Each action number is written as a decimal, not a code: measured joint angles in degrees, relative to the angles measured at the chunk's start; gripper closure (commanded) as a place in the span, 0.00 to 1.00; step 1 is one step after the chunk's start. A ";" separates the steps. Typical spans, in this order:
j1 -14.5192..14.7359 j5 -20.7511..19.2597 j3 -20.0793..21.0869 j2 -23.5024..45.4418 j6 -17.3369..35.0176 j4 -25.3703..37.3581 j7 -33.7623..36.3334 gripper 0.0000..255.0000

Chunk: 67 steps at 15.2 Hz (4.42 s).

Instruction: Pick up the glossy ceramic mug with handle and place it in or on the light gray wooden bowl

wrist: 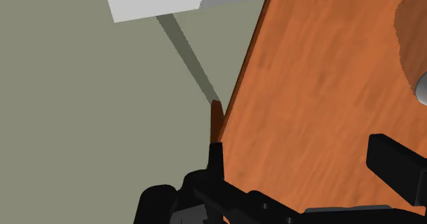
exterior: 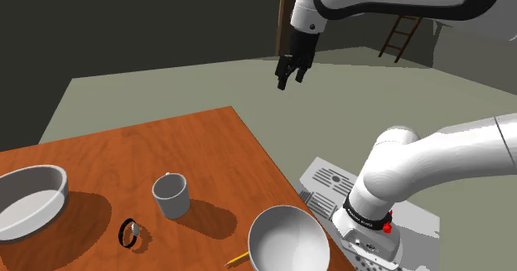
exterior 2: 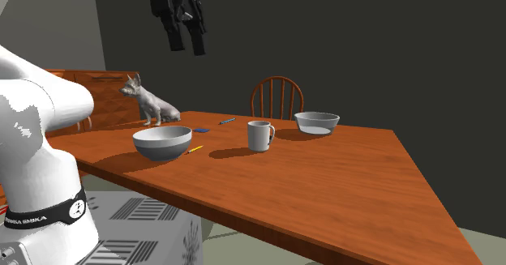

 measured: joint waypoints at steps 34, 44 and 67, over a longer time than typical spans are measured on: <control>6.22 -1.07 32.51 48.44 31.43 13.03 46.49 0.00; 6.75 -4.32 32.34 52.96 36.54 11.71 49.02 0.00; 6.34 -1.61 32.62 49.31 30.95 14.25 47.16 1.00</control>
